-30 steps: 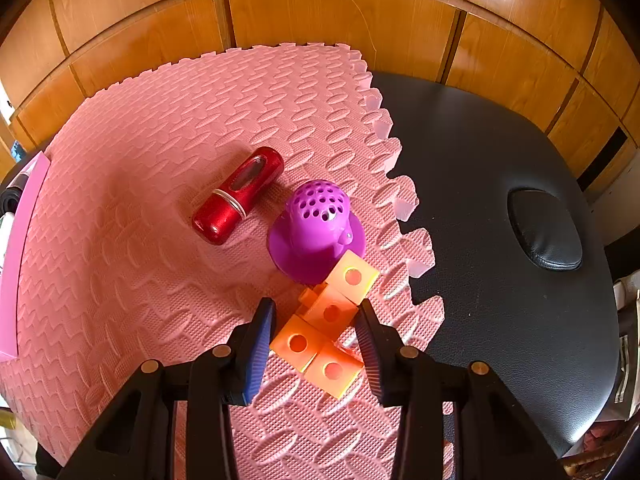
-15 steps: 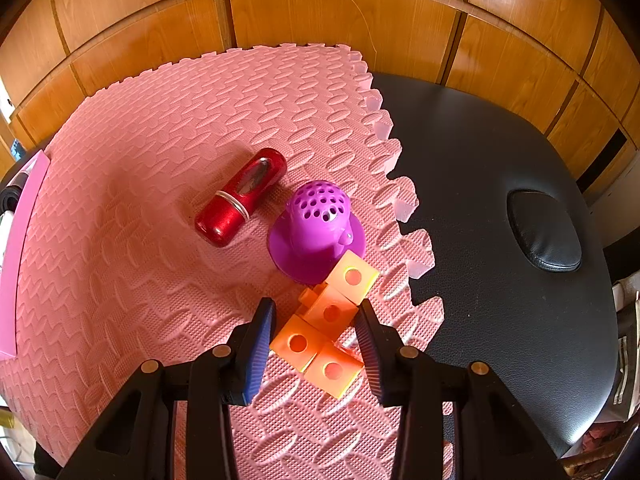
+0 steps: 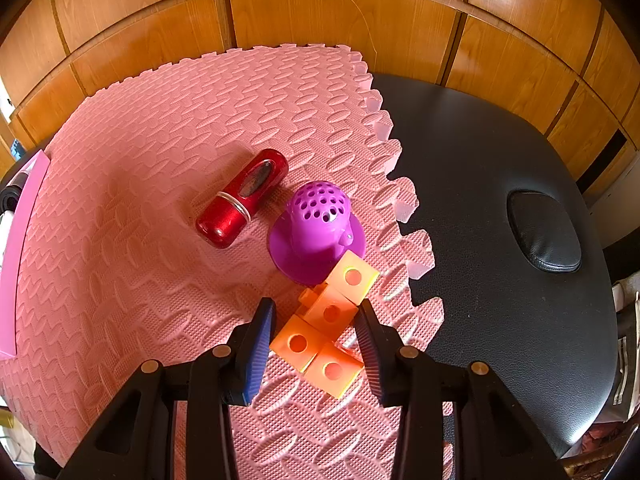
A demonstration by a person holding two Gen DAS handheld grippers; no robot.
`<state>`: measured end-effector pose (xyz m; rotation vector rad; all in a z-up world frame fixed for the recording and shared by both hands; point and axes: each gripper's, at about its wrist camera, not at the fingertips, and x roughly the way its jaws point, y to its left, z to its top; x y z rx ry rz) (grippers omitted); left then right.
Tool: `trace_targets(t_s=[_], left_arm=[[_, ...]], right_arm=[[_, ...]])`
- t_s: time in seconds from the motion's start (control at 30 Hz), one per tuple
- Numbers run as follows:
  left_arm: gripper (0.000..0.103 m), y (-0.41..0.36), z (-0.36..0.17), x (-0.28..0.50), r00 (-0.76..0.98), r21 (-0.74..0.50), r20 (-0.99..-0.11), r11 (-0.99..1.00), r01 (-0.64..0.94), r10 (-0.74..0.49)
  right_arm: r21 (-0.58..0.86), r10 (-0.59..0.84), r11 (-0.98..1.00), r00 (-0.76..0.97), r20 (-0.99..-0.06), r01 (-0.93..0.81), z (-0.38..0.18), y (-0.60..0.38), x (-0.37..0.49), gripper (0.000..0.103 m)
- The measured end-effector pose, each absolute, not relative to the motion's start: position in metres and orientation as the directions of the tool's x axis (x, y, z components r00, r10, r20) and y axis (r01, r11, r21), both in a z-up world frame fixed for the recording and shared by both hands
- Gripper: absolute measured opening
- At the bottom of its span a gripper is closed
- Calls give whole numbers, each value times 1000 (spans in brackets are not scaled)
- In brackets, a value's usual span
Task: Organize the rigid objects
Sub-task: 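Carry the purple egg over the tray with the left tool, then open the left tool to drop the purple egg into the tray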
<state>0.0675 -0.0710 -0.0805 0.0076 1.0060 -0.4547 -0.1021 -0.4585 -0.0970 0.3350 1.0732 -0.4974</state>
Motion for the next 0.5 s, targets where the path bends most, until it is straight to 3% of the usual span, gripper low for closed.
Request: trace_targets(t_s=[0.4,0.5], left_arm=[[43,-72,-82,73,494,-144,-810,924,355,-316],[52,-68,-73,68,531,-121,-791,928,352,-305]], right_arm=[[17,-226,843,384,-896,537,-95,-460,-101,40],[19,-224,843,384,-896,537,-96,-460,-101,40]])
